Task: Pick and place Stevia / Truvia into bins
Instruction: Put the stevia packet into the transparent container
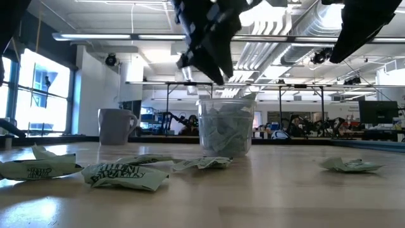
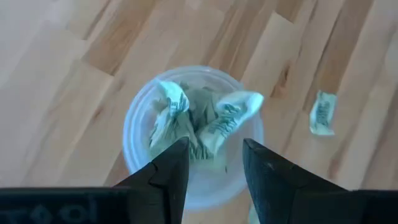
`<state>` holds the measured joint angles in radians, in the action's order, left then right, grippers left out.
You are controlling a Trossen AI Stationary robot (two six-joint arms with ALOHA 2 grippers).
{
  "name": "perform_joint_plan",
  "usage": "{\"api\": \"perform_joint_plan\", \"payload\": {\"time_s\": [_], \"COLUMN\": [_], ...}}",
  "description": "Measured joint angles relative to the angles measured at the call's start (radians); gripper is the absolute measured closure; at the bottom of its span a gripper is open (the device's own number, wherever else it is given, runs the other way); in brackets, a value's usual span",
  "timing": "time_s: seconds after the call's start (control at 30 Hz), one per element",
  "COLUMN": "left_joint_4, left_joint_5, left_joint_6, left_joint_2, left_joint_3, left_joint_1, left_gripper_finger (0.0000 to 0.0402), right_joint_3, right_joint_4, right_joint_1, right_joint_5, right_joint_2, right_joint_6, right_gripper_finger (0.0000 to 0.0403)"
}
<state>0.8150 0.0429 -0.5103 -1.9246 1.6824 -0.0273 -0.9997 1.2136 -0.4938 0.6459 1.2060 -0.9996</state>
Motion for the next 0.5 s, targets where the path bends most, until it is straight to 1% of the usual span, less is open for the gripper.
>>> {"api": "perform_joint_plan", "payload": {"time_s": [0.1, 0.13, 0.17, 0.2, 0.23, 0.3, 0.33, 0.43, 0.5], "left_joint_4": [0.102, 0.159, 0.177, 0.179, 0.216, 0.277, 0.29, 0.389, 0.426], "left_joint_5": [0.016, 0.028, 0.048, 0.078, 0.121, 0.21, 0.255, 0.36, 0.415], "left_joint_6": [0.016, 0.034, 0.056, 0.079, 0.088, 0.086, 0.069, -0.023, -0.089], "left_joint_2": [0.012, 0.022, 0.031, 0.046, 0.061, 0.081, 0.088, 0.113, 0.131], "left_joint_3": [0.079, 0.099, 0.121, 0.133, 0.134, 0.132, 0.128, 0.113, 0.096], "left_joint_1": [-0.015, -0.027, -0.042, -0.058, -0.078, -0.119, -0.14, -0.2, -0.235], "left_gripper_finger": [0.022, 0.022, 0.022, 0.022, 0.022, 0.022, 0.022, 0.022, 0.022], "right_joint_3": [0.001, 0.007, 0.02, 0.041, 0.064, 0.118, 0.141, 0.192, 0.206], "right_joint_4": [-0.036, -0.085, -0.149, -0.219, -0.291, -0.424, -0.479, -0.62, -0.716], "right_joint_1": [0.0, 0.0, -0.001, -0.005, -0.01, -0.016, -0.024, -0.029, -0.031], "right_joint_5": [-0.035, -0.058, -0.095, -0.147, -0.201, -0.273, -0.296, -0.32, -0.351], "right_joint_2": [0.002, 0.006, 0.009, 0.015, 0.03, 0.057, 0.074, 0.127, 0.174], "right_joint_6": [0.08, 0.135, 0.205, 0.278, 0.343, 0.423, 0.429, 0.436, 0.481], "right_gripper_finger": [0.011, 0.011, 0.011, 0.011, 0.011, 0.011, 0.011, 0.011, 0.011]}}
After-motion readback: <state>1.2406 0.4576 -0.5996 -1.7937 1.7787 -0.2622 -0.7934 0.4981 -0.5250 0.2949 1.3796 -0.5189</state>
